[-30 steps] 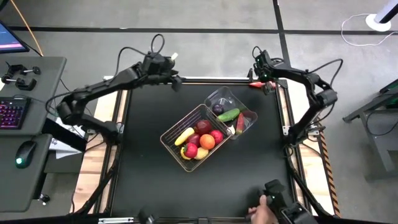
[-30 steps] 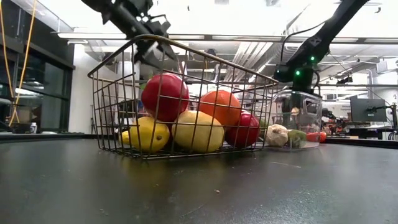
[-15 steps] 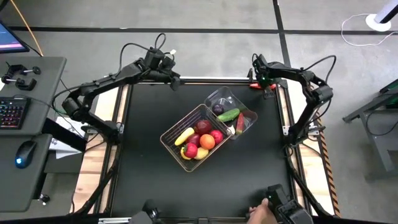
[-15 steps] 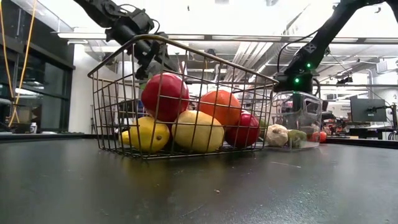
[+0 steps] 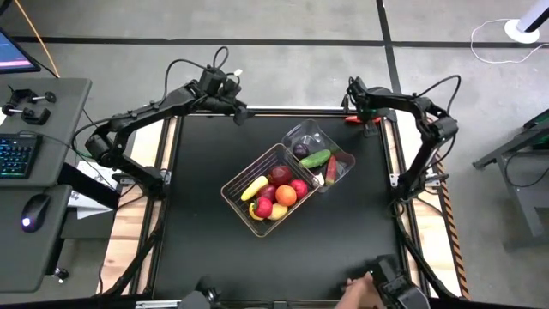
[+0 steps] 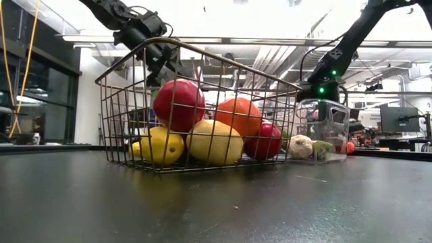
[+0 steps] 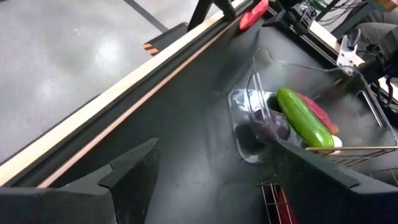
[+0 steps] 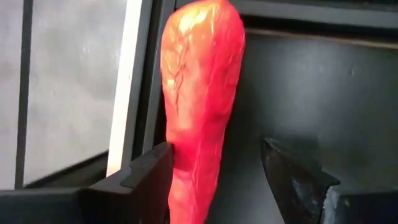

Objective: Sort produce into baskets
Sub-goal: Put the carrot into the transparent bin

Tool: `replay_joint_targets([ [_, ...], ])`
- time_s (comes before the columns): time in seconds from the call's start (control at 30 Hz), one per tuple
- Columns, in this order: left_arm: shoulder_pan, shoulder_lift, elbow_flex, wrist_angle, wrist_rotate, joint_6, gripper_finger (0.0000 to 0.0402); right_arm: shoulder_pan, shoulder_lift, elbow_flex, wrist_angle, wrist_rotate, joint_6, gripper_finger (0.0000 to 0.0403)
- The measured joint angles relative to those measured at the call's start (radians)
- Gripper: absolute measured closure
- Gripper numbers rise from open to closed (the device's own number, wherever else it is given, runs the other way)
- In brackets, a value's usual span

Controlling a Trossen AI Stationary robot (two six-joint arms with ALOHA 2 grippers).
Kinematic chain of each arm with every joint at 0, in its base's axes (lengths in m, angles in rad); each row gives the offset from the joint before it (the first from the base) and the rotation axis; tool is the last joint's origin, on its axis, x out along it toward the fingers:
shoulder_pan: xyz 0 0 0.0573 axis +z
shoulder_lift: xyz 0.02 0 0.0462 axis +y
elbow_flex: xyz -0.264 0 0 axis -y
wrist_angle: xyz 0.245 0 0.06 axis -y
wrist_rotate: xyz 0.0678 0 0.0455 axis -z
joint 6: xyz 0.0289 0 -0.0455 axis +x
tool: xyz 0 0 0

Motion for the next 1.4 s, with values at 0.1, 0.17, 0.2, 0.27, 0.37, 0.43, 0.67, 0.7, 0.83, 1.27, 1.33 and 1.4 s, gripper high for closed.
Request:
replay_joint_targets([
  [0.1, 0.0, 0.0, 0.0, -0.015, 0.0, 0.0, 0.0108, 0.004, 0.026, 0.021, -0.022, 0.039, 0.024, 0.0171],
  [0.17, 0.0, 0.0, 0.0, -0.024, 0.0, 0.0, 0.0108, 0.006, 0.051, 0.044, -0.048, 0.054, 0.03, 0.0171],
  [0.2, 0.0, 0.0, 0.0, -0.031, 0.0, 0.0, 0.0108, 0.006, 0.067, 0.057, -0.064, 0.057, 0.023, 0.0171],
  [0.27, 0.0, 0.0, 0.0, -0.042, 0.0, -0.008, 0.0108, 0.008, 0.094, 0.084, -0.097, 0.057, 0.0, 0.0171],
  [0.37, 0.0, 0.0, 0.0, -0.065, 0.0, -0.009, 0.0108, 0.018, 0.133, 0.1, -0.17, 0.066, -0.033, 0.0181],
  [0.43, 0.0, 0.0, 0.0, -0.083, 0.0, -0.009, 0.0108, 0.029, 0.141, 0.104, -0.175, 0.072, -0.055, 0.0196],
  [0.67, 0.0, 0.0, 0.0, -0.102, 0.002, 0.001, 0.0108, 0.064, 0.135, 0.104, -0.172, 0.057, -0.161, 0.0299],
  [0.7, 0.0, 0.0, 0.0, -0.098, 0.002, 0.0, 0.0108, 0.071, 0.129, 0.103, -0.175, 0.054, -0.186, 0.0313],
  [0.83, 0.005, 0.0, 0.0, -0.08, 0.037, 0.016, 0.0108, 0.102, 0.071, 0.099, -0.187, 0.019, -0.262, 0.0323],
  [1.27, 0.061, -0.071, -0.001, 0.225, 0.301, 0.009, 0.0108, 0.28, -0.437, 0.103, -0.018, 0.185, -0.828, 0.0323],
  [1.33, 0.061, -0.077, -0.001, 0.26, 0.355, 0.003, 0.0108, 0.347, -0.498, 0.103, 0.028, 0.113, -0.997, 0.0323],
  [1.4, 0.055, -0.077, -0.001, 0.285, 0.412, -0.028, 0.0108, 0.419, -0.543, 0.104, 0.056, 0.024, -1.109, 0.0323],
])
